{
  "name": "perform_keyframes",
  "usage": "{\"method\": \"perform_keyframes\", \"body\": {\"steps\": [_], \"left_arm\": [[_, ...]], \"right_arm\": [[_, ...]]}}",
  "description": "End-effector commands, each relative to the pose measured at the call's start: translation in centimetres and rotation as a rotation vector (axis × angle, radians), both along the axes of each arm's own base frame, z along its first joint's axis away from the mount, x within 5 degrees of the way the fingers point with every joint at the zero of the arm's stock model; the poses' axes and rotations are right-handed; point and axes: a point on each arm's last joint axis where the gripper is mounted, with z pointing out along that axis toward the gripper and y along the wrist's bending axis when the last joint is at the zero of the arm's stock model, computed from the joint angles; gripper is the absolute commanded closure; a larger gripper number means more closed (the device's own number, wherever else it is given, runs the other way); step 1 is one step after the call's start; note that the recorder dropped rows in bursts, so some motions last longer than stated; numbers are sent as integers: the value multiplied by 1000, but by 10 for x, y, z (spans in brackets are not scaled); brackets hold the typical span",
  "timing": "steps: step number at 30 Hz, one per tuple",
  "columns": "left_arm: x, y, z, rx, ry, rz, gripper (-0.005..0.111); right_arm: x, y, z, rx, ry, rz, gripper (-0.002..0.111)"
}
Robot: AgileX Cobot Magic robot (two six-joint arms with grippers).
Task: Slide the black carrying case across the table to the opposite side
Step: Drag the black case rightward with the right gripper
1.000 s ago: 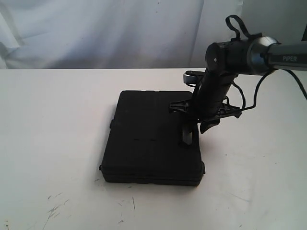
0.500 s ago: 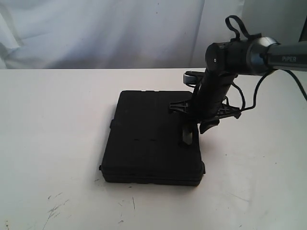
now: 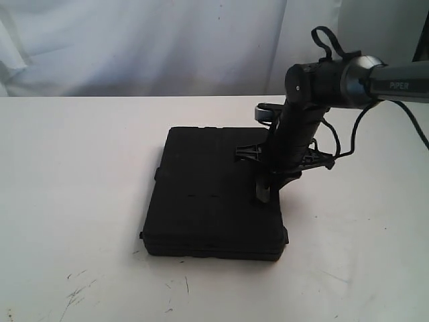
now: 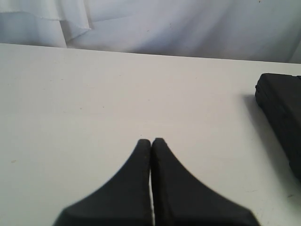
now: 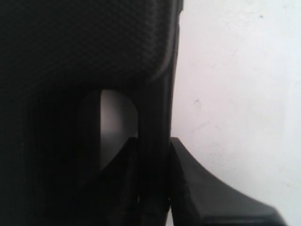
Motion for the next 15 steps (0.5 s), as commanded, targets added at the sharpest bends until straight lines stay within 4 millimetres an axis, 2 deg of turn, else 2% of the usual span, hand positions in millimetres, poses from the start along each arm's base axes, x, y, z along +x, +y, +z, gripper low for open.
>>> {"method": "perform_keyframes", "body": {"steps": [1, 15], "left_arm": [[0, 0, -1, -4, -7, -4, 107], [0, 0, -1, -4, -7, -4, 107]], "right_arm": [[-3, -12, 2, -98, 44, 49, 108], [3, -48, 12, -131, 68, 2, 108]]}}
